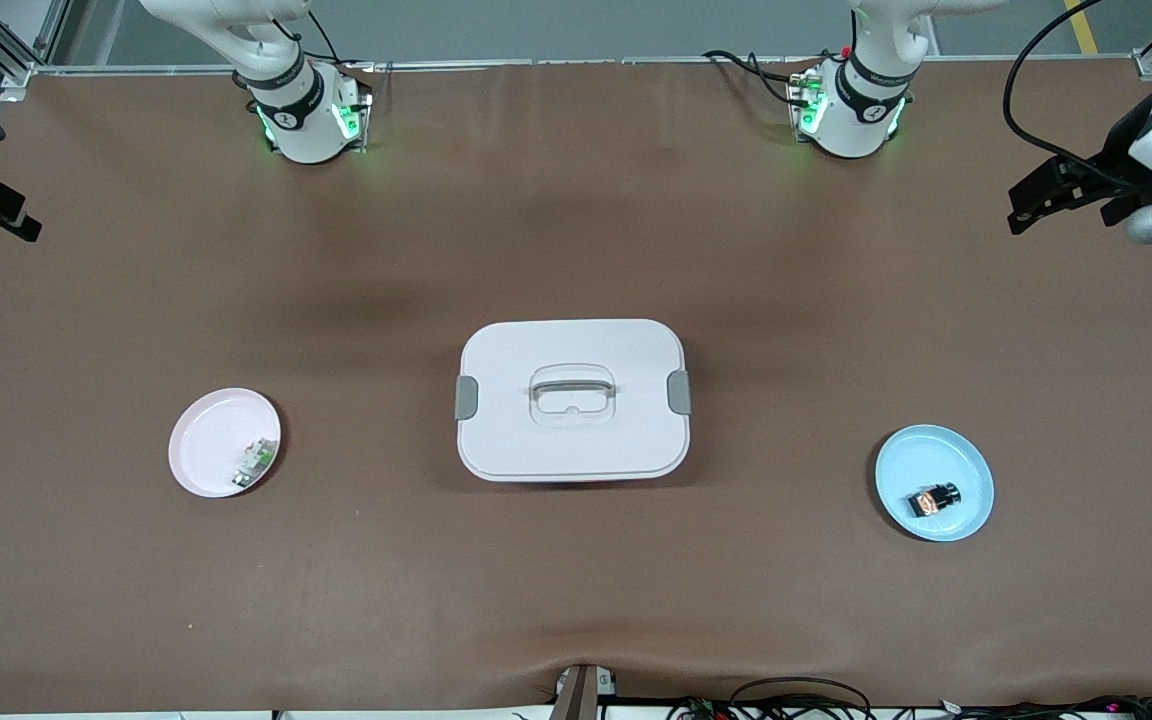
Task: Transfer orange switch to right arm and place
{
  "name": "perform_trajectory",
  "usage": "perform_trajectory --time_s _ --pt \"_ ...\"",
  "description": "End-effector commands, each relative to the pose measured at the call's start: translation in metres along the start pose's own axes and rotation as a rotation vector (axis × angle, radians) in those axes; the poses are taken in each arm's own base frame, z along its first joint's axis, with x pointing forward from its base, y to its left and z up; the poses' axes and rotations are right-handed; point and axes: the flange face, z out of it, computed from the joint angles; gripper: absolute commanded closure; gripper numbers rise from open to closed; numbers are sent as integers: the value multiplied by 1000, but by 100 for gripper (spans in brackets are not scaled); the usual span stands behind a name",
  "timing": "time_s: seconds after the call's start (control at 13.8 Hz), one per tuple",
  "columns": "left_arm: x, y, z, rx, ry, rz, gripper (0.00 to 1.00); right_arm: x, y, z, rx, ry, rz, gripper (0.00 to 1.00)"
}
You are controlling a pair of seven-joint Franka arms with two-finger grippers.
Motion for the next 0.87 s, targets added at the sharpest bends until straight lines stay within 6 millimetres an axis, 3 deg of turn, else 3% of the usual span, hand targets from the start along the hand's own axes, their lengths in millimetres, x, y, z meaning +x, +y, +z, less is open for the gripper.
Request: perform_trajectory --time_s 0.0,0.8 --pt "7 0 1 1 -15 -1 0 3 3 -4 -7 -1 -5 0" --pt "60 -1 38 18 -59 -16 0 3 5 -6 -7 4 0 0"
